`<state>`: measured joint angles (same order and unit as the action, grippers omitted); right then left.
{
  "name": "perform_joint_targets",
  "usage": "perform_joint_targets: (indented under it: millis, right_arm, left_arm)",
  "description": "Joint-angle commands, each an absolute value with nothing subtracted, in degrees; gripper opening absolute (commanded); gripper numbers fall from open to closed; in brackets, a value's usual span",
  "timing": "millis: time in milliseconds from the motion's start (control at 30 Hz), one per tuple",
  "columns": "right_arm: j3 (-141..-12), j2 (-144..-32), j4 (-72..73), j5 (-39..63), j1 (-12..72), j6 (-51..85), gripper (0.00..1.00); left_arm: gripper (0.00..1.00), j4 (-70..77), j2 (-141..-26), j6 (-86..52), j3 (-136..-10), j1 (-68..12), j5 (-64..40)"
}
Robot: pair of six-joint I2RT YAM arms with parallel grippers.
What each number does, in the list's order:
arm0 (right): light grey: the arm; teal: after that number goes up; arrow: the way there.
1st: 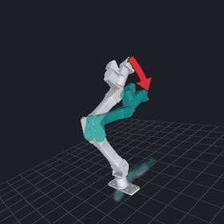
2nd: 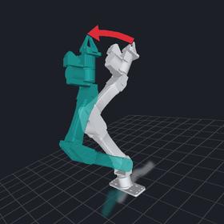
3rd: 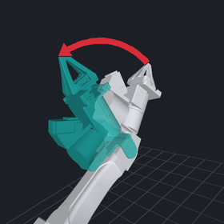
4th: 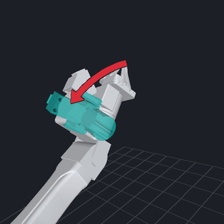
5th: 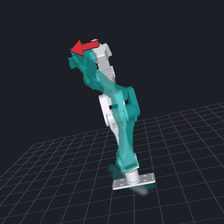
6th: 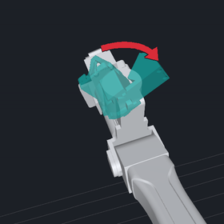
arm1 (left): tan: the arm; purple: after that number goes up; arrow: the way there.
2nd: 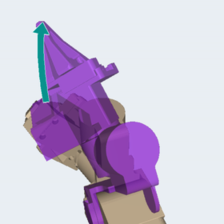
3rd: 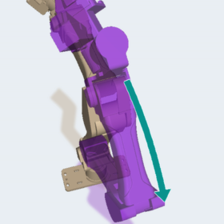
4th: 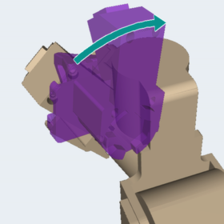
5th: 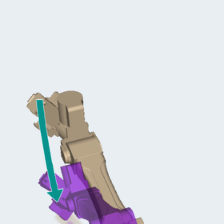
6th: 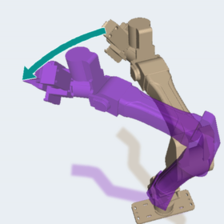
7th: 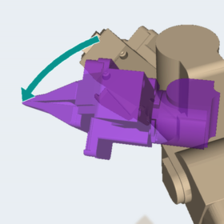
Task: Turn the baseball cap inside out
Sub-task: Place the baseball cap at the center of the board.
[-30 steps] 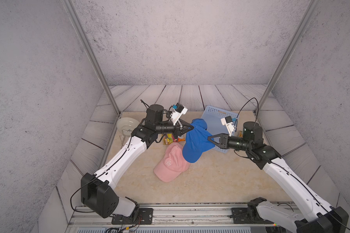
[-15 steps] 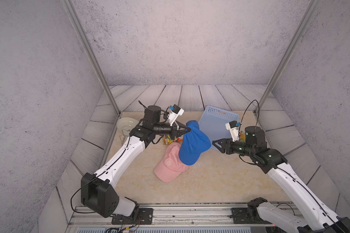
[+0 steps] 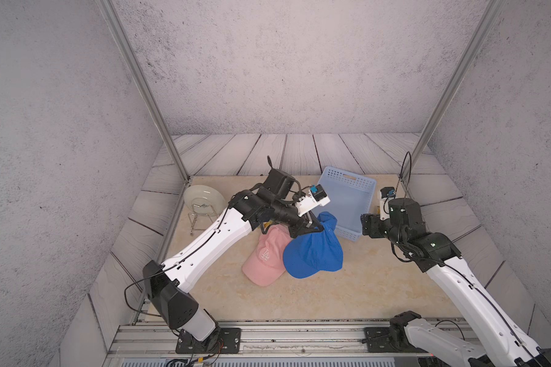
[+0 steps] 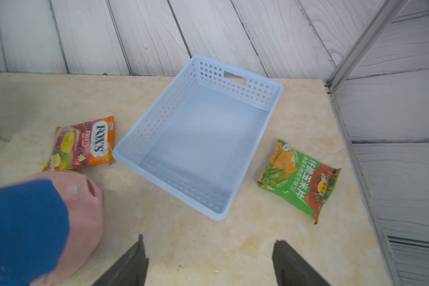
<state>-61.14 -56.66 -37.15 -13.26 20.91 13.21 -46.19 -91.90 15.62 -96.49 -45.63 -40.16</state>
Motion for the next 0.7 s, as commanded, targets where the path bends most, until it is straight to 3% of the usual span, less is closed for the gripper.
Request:
perform_joint_targets:
  millis: [0,167,267,367,400,467,667]
  right_arm:
    - [-60.0,-55.5,-38.2,-19.2,20.6,12.4,0.84]
    - [-55.7,-53.4,-37.9,-16.0,20.5,15.2,0.84]
    - [-54.4,-53.1,-38.3,-12.5,20.5,15.5,0.84]
    - [-53.9,-53.9,-39.7,-8.0,20.5,16.3,0.84]
    - [-53.9,-54.3,-40.8,-6.2,20.5,16.8,0.84]
    - [-54.2,-55.2,-42.8,-2.4,20.5,18.0,0.86]
    - [-54.2,-57.6,-48.1,9.2,20.6,21.5,0.87]
  left_arm:
    - [0.0,-55.0,-98.9,22.1,-97.0,-48.9,-33.3]
    - [0.03,-47.7,-108.4,22.6,-97.1,-52.0,-36.2]
    - [0.27,-48.5,-112.9,22.8,-100.4,-52.7,-36.9]
    - [0.76,-53.5,-114.0,21.9,-103.3,-52.7,-37.5]
    - [0.87,-53.6,-113.0,21.2,-102.8,-52.5,-37.3]
    - [0.99,-52.0,-109.4,19.0,-99.9,-51.7,-37.0]
    - [0.98,-41.4,-95.9,8.9,-82.7,-44.5,-37.1]
